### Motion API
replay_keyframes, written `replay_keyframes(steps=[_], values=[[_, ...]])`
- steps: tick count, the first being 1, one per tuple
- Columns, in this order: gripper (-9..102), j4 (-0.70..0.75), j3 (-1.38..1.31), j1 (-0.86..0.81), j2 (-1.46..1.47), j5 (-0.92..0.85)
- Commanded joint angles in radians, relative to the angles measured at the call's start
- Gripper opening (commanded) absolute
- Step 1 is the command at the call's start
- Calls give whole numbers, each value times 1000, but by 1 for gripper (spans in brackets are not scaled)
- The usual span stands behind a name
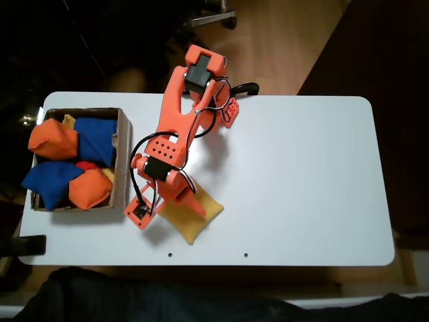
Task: Grasp a bag and put it in the box.
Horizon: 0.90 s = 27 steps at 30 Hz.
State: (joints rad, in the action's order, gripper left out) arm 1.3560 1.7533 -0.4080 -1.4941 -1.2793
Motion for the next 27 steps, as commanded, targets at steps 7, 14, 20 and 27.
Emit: replay_keyframes(steps=[7, 14, 20, 27], values=[[89, -52, -57, -12, 43, -69], [89, -54, -84, 0, 86, -60], [89, -52, -92, 20, 98, -74], [89, -41, -107, 58, 101, -81]])
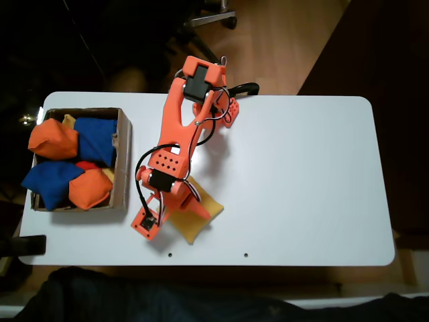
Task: Grasp a bag and put it in the box.
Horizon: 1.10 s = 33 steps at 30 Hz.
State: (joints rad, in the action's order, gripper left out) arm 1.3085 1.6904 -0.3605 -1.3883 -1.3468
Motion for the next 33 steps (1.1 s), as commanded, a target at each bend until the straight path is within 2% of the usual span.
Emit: replay_keyframes(steps=[1, 33], values=[[89, 8, -49, 14, 0, -14], [89, 51, -106, -67, 83, -69]])
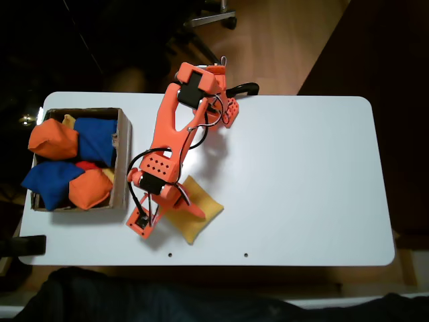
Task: Grasp a bag and put it in the box.
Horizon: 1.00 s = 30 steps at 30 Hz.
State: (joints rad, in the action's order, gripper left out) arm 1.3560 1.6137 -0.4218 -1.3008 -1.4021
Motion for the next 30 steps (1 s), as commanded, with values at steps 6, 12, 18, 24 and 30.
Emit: replay_keyframes(steps=[6, 12, 18, 24, 30], values=[[89, 5, -21, 6, -2, -14], [89, 5, -21, 15, 15, -15], [89, 6, -25, 37, 34, -11], [89, 9, -28, 55, 41, -8], [84, 9, -34, 63, 57, -8]])
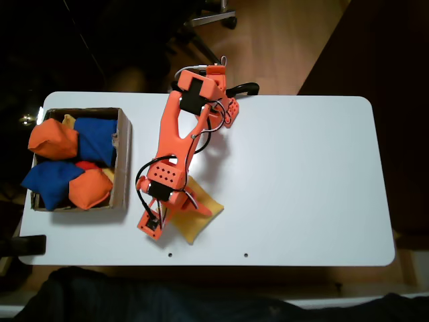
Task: Grasp a bag and put it in the box.
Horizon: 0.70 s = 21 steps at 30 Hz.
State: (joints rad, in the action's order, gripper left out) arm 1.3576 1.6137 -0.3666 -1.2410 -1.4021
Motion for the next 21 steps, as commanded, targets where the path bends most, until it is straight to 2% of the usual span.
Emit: replay_keyframes(steps=[1, 8, 20, 21], values=[[84, 6, -37, 9, -2, -5], [78, 0, -54, 18, 11, 20], [77, -46, -77, 31, 20, 89], [74, -51, -80, 32, 21, 95]])
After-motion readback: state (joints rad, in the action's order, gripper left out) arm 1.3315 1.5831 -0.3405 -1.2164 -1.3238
